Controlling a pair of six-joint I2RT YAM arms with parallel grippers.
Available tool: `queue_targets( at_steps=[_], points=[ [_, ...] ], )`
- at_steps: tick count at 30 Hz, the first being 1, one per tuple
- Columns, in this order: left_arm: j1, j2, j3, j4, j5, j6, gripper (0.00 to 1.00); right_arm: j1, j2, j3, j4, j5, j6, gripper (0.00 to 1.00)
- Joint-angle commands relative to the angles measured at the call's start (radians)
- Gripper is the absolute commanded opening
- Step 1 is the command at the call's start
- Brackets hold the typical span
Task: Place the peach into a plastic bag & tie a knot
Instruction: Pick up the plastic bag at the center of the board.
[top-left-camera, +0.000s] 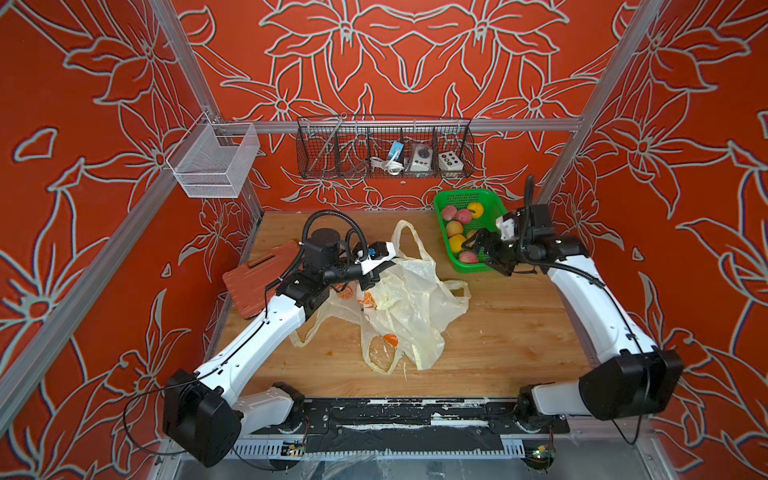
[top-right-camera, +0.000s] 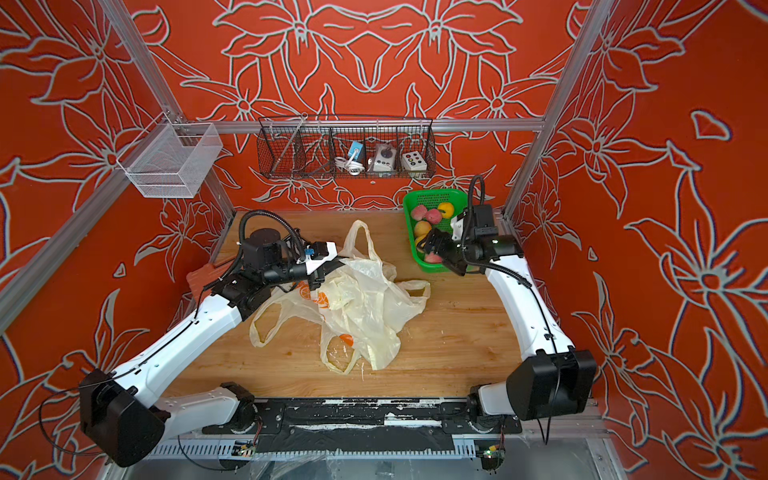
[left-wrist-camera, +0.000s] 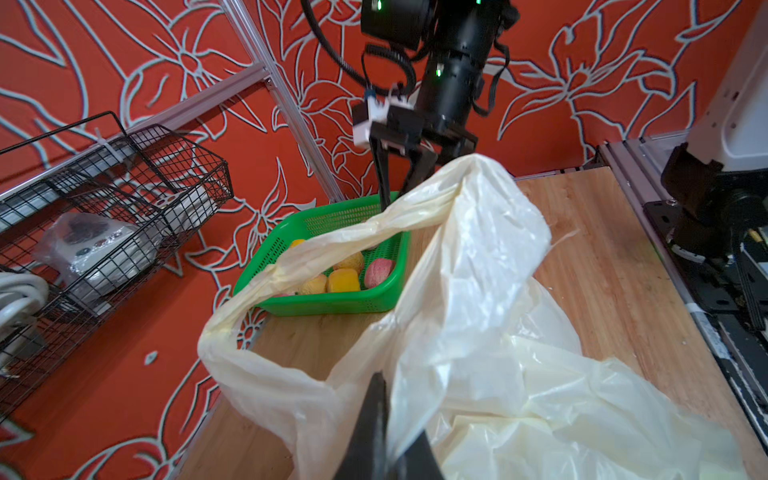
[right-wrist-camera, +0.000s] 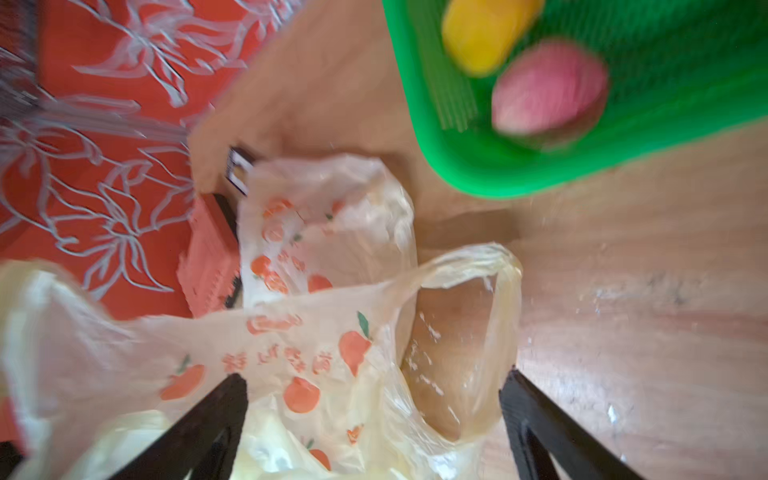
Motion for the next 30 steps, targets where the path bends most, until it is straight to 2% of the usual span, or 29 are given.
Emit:
queue_targets(
  at_steps=[1,5,8,12,14,17,19,21,22,25,27,28,30],
  points=[
    [0.001,-0.039,-0.011,0.029,0.054,0.036,0.08,0.082,-0.033,-0.102,-0.059,0.016,0.064,0.97],
    [0.002,-0.061,-0.039,0.021,0.054,0.041,0.07,0.117,-0.088,-0.277,-0.035,0.045,0.149,0.98],
    [0.001,-0.069,-0.052,0.029,0.059,0.034,0.07,0.135,-0.092,-0.373,0.079,-0.031,0.253,0.98],
    [-0.006,-0.070,-0.067,0.051,0.071,0.013,0.07,0.186,-0.074,-0.442,0.277,-0.113,0.467,0.94],
    [-0.010,-0.074,-0.079,0.073,0.065,0.001,0.08,0.213,-0.071,-0.490,0.404,-0.114,0.586,0.85],
    [-0.012,-0.086,-0.078,0.070,0.049,-0.014,0.12,0.220,-0.042,-0.562,0.662,-0.133,0.738,0.48],
    [-0.012,-0.100,-0.050,0.016,0.008,-0.017,0.19,0.220,-0.038,-0.500,0.706,-0.113,0.696,0.24],
    [-0.010,-0.113,-0.015,-0.051,-0.053,-0.026,0.31,0.220,-0.048,-0.376,0.628,-0.059,0.565,0.05],
    [-0.008,-0.123,0.002,-0.076,-0.089,-0.050,0.36,0.220,-0.053,-0.297,0.587,-0.024,0.497,0.00],
    [0.009,-0.166,0.028,-0.087,-0.236,-0.191,0.47,0.220,-0.060,-0.118,0.577,0.101,0.343,0.00],
    [0.028,-0.185,0.062,-0.091,-0.415,-0.361,0.61,0.218,-0.040,-0.031,0.637,0.139,0.271,0.00],
    [0.043,-0.182,0.097,-0.120,-0.492,-0.436,0.64,0.218,-0.027,0.001,0.682,0.151,0.250,0.00],
    [0.101,-0.148,0.234,-0.283,-0.539,-0.553,0.65,0.220,0.002,0.049,0.822,0.155,0.196,0.00]
  ],
)
